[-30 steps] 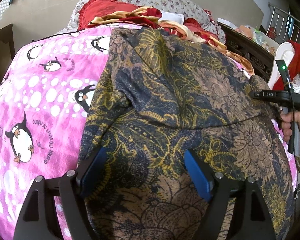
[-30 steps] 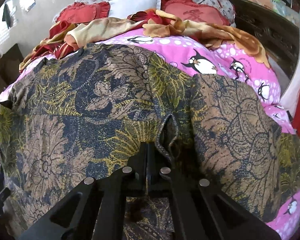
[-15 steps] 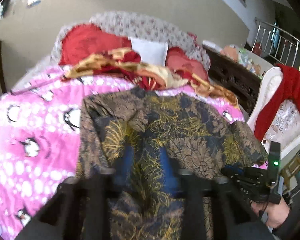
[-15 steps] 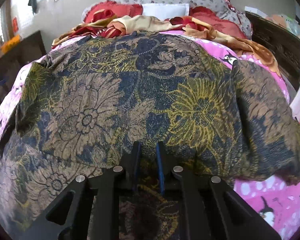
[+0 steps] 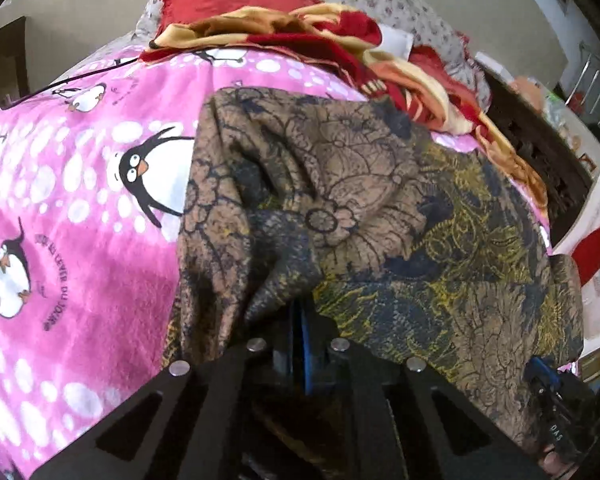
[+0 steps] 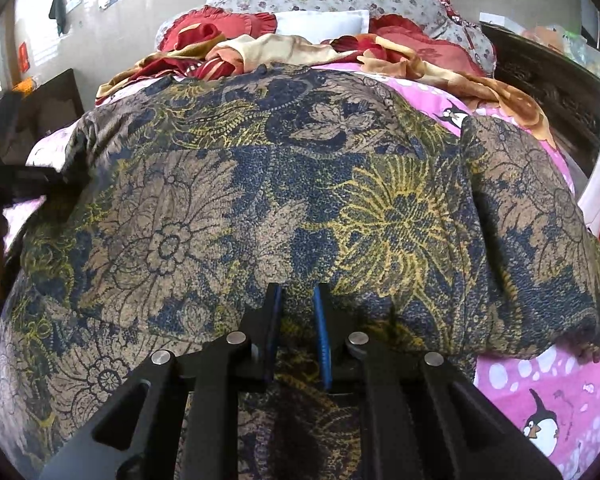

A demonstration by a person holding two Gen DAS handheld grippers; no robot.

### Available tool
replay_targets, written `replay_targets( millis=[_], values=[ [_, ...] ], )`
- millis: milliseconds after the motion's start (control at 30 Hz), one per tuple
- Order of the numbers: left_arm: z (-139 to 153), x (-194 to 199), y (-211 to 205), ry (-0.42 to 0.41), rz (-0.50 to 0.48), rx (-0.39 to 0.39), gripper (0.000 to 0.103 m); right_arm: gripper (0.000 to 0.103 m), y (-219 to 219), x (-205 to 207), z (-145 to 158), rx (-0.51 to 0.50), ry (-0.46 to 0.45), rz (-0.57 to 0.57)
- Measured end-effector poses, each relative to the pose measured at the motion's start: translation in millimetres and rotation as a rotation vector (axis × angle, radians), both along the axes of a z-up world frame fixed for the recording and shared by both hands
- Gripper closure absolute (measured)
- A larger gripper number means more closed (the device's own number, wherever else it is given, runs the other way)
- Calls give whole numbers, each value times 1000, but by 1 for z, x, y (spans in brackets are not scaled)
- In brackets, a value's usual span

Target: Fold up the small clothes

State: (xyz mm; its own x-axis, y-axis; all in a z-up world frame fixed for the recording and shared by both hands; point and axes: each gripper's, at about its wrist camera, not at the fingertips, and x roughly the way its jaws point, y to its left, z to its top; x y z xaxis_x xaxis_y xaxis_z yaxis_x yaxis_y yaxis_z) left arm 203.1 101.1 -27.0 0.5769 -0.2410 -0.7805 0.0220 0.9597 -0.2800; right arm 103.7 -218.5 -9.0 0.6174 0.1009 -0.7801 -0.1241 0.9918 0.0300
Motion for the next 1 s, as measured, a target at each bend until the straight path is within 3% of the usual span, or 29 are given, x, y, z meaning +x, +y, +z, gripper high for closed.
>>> replay_targets(
  millis=[100,200,300,367,500,567,600,633,667,700,733,767,833,1000],
  values=[
    [12,-8,8,-8,-9,-28,99,102,-1,-1,0,6,1,0],
    [44,-39,14,-114,-39,-35,96,102,-2,-1,0,3,-1,0],
    [62,-73,23,-189,-56,-54,86,102,-2,-1,0,6,-1,-1],
    [57,-83,26,-174,-46,-49,82,102,-1,-1,0,4,-2,-1],
    [23,-80,19,-49,-39,-36,82,101,-1,-2,3,-4,0,1],
    [13,-78,15,-41,-25,-5,82,101,-12,-4,10,69,21,-8],
    [13,-83,15,-61,-16,-12,82,101,-26,-11,19,155,16,-39],
    [15,-89,15,-77,-9,-20,78,101,-38,-17,26,214,-2,-63],
    [14,-93,15,-87,-9,-23,67,96,-54,-26,35,282,-36,-87],
    [12,-99,15,-102,-11,-19,58,86,-70,-33,42,330,-67,-107],
    [8,-103,14,-110,-3,0,40,82,-92,-39,50,360,-103,-143],
    [0,-104,14,-108,2,6,39,76,-103,-41,53,367,-118,-158],
    [-1,-104,17,-111,20,-19,39,75,-126,-31,56,380,-101,-158],
    [-3,-102,24,-107,37,-50,39,75,-121,2,46,326,-19,-45]
  ],
)
